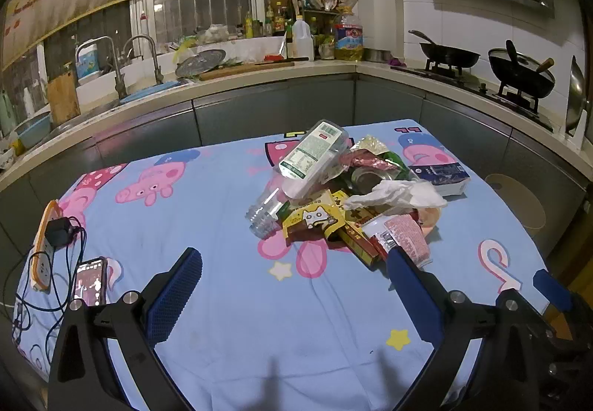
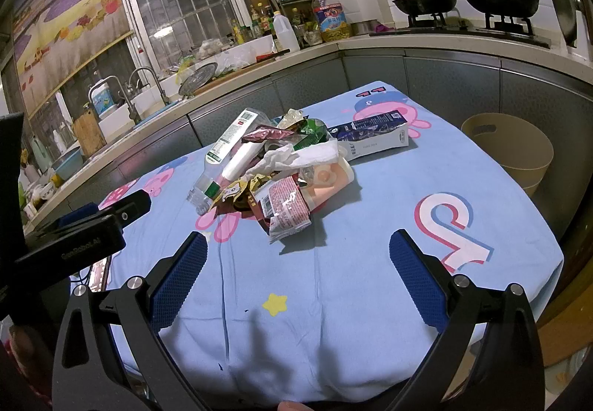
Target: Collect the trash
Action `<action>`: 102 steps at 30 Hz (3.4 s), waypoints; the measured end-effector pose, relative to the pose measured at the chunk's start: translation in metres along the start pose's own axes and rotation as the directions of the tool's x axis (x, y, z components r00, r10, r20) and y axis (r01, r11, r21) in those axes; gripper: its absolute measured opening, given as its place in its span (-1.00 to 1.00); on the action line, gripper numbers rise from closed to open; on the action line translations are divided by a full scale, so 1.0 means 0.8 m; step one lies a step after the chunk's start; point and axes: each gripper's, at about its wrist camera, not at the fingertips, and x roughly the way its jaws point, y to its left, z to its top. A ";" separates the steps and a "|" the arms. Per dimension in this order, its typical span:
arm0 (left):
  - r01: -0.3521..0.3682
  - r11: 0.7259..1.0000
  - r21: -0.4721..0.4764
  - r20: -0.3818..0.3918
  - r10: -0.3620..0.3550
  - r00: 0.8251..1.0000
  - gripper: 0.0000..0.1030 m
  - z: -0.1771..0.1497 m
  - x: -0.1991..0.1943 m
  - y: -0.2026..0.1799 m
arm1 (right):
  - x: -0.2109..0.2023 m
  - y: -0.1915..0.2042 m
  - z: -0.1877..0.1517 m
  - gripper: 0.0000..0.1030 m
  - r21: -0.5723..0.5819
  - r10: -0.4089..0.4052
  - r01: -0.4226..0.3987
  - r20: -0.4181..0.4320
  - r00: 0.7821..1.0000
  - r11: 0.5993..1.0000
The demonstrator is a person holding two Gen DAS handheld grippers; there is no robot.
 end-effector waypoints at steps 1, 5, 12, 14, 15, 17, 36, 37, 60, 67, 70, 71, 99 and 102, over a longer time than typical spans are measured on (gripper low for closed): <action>0.002 1.000 -0.001 -0.002 -0.002 1.000 0.93 0.000 0.000 0.001 | 0.000 0.000 0.000 0.88 0.000 0.000 0.000 0.000 1.000 1.000; 0.000 1.000 -0.005 -0.003 0.000 1.000 0.93 0.000 -0.003 0.000 | 0.000 0.000 0.000 0.88 0.000 -0.001 0.001 0.000 1.000 1.000; 0.004 1.000 -0.004 -0.003 -0.004 1.000 0.93 -0.001 -0.002 0.001 | 0.000 0.000 0.000 0.88 -0.001 -0.001 0.001 0.000 1.000 1.000; 0.003 1.000 0.000 -0.001 -0.003 1.000 0.93 -0.001 -0.003 0.001 | -0.001 0.000 0.000 0.88 0.000 -0.001 0.001 0.001 1.000 1.000; 0.003 1.000 -0.002 -0.003 -0.003 1.000 0.93 -0.001 -0.002 0.001 | 0.000 0.000 0.000 0.88 0.000 -0.001 0.001 0.001 1.000 1.000; 0.003 1.000 -0.001 -0.004 -0.003 1.000 0.93 -0.002 -0.002 0.001 | -0.001 0.000 -0.001 0.88 0.000 -0.001 0.001 0.000 1.000 1.000; -0.011 1.000 -0.025 -0.043 0.010 0.999 0.93 -0.018 0.003 0.003 | -0.006 -0.002 -0.009 0.88 0.044 0.050 -0.049 -0.027 0.998 0.998; -0.011 1.000 -0.028 -0.043 0.009 0.999 0.93 -0.019 0.002 0.004 | -0.006 -0.001 -0.009 0.88 0.046 0.055 -0.054 -0.025 0.998 0.998; -0.026 0.999 -0.047 -0.095 0.022 0.995 0.93 -0.046 -0.013 0.003 | -0.022 0.012 -0.003 0.88 -0.002 0.063 -0.063 0.024 0.998 0.998; 0.000 1.000 -0.023 -0.086 -0.002 0.996 0.93 -0.047 -0.018 -0.002 | -0.021 0.012 -0.003 0.88 -0.007 0.065 -0.065 0.019 0.998 0.998; 0.000 1.000 -0.015 -0.059 -0.001 0.998 0.93 -0.041 -0.020 -0.002 | -0.020 0.013 0.000 0.88 -0.016 0.067 -0.066 0.020 0.998 0.998; -0.006 1.000 -0.009 -0.045 0.005 0.999 0.93 -0.036 -0.019 -0.001 | -0.019 0.014 0.002 0.88 -0.021 0.068 -0.068 0.021 0.997 0.997; -0.047 0.998 -0.041 0.160 0.053 0.986 0.93 0.102 0.034 0.027 | 0.023 0.048 0.151 0.88 -0.173 0.014 0.021 0.198 0.980 0.985; -0.047 0.998 -0.045 0.151 0.053 0.987 0.93 0.102 0.042 0.029 | 0.029 0.051 0.149 0.88 -0.179 0.005 0.029 0.190 0.982 0.983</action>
